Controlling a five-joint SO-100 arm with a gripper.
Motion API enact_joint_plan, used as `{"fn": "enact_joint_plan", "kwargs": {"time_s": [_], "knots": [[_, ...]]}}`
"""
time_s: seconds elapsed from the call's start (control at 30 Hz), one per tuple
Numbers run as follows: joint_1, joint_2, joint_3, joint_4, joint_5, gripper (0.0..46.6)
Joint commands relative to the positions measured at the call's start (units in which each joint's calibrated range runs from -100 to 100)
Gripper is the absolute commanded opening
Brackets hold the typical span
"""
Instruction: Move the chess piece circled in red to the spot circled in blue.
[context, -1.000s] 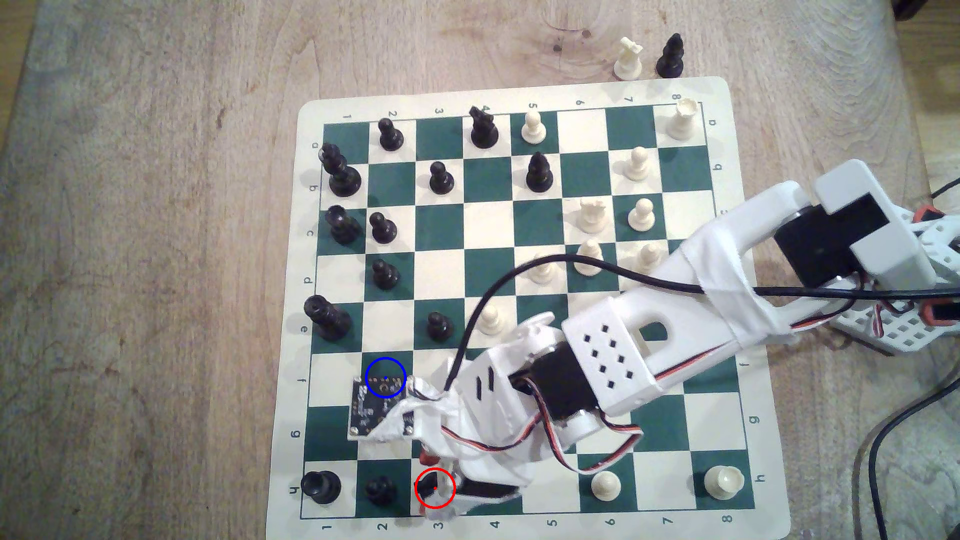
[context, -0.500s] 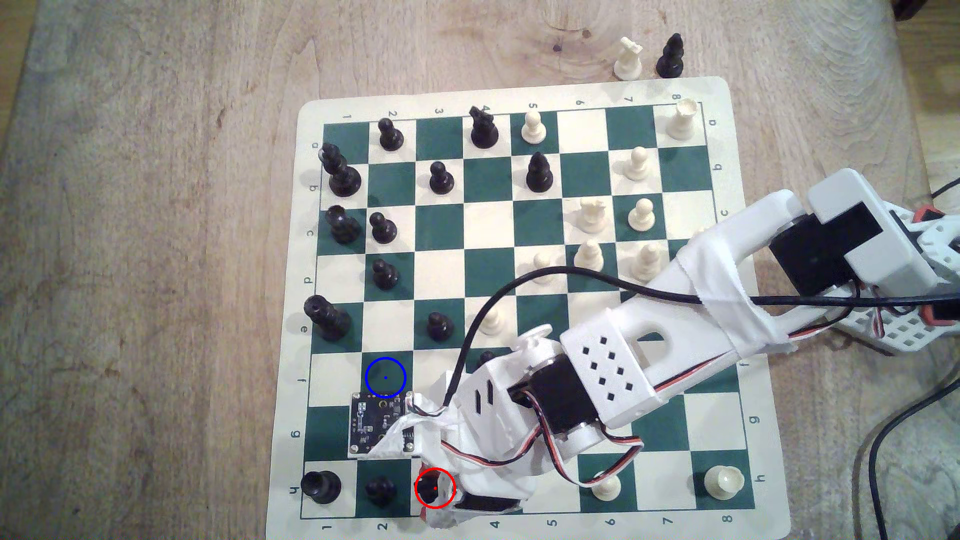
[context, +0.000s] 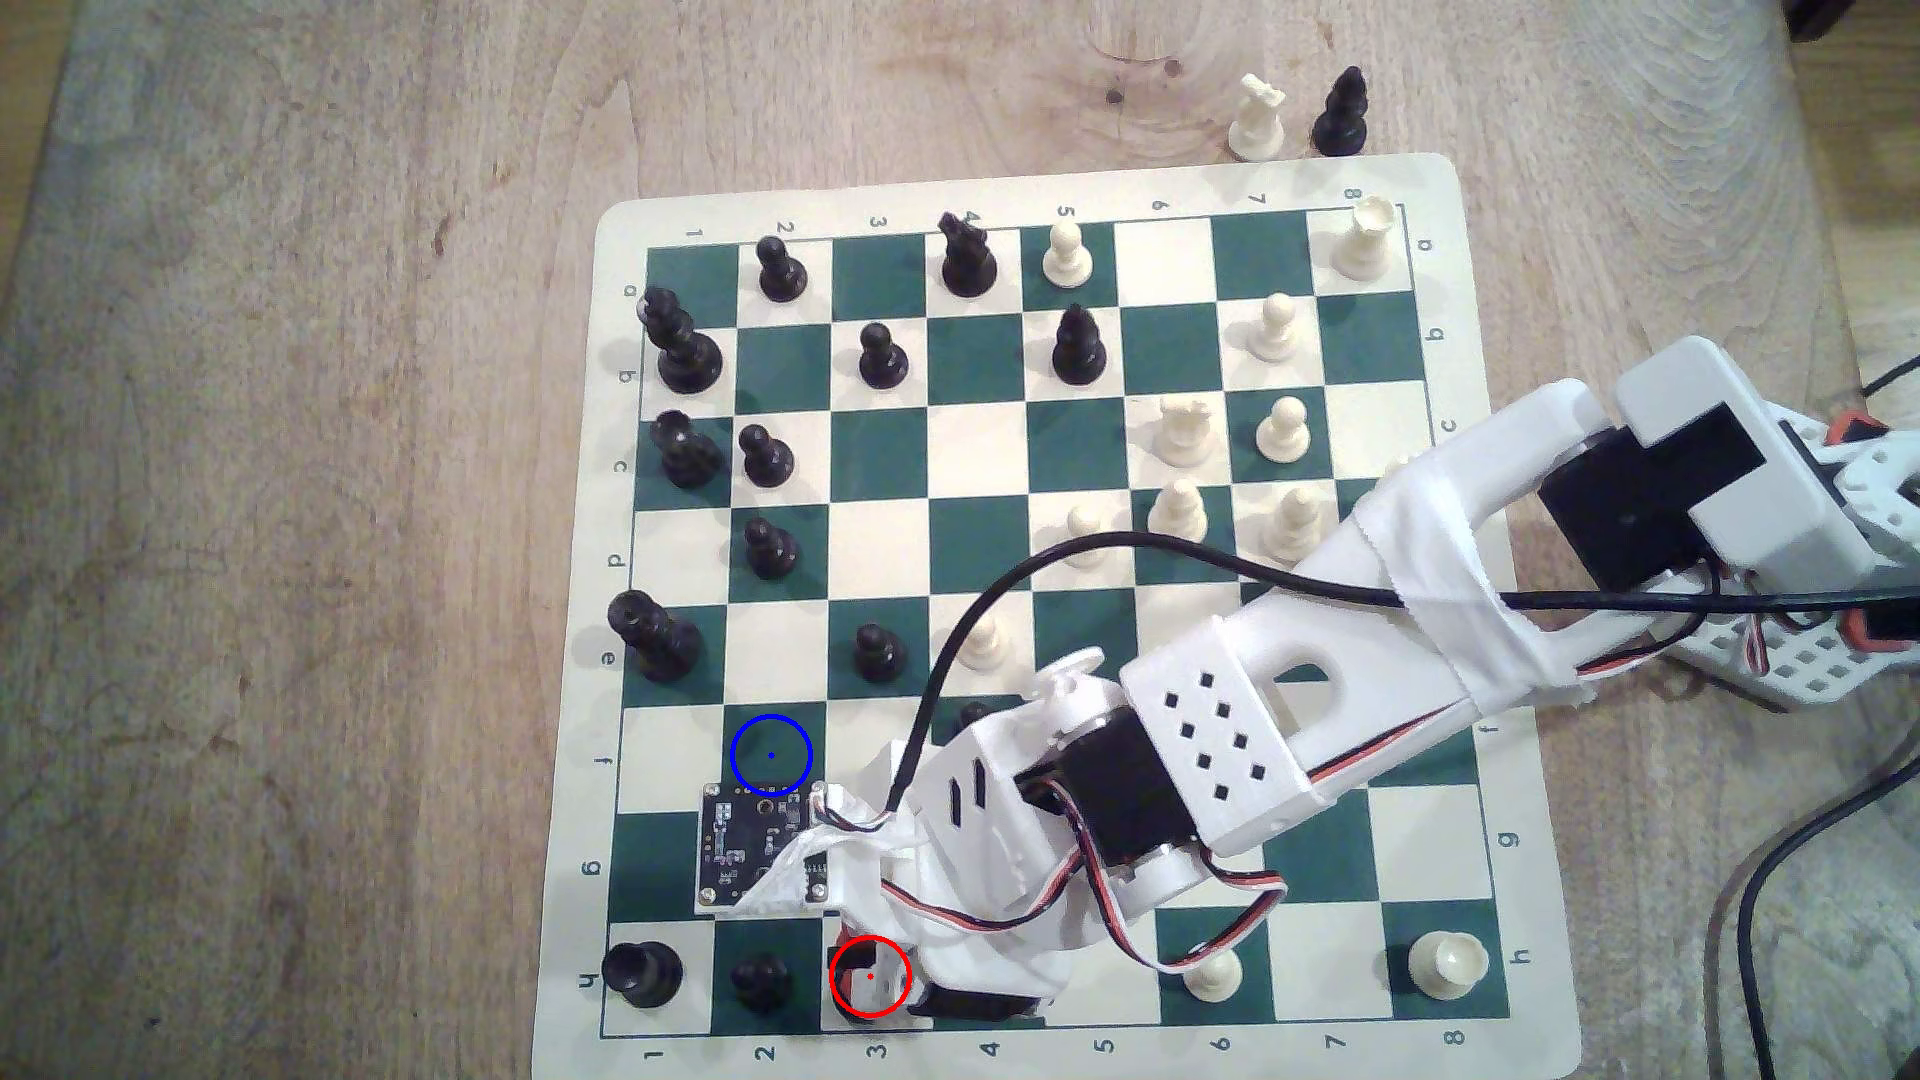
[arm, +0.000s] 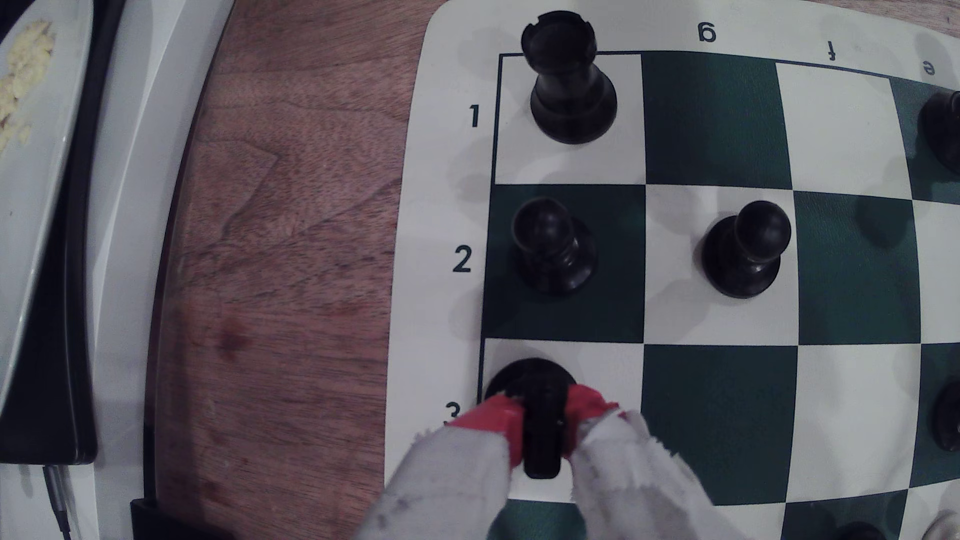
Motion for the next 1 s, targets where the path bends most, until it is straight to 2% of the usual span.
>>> {"fn": "enact_joint_plan", "kwargs": {"time_s": [0.0, 0.53, 0.7, 0.97], "knots": [[0.77, -4.73, -4.32, -1.14, 0.15, 0.3], [1.16, -15.26, -4.78, 3.37, 0.15, 0.3], [3.82, -16.78, -4.78, 4.1, 0.63, 0.3], [9.69, -11.01, -8.67, 2.38, 3.17, 0.4]]}}
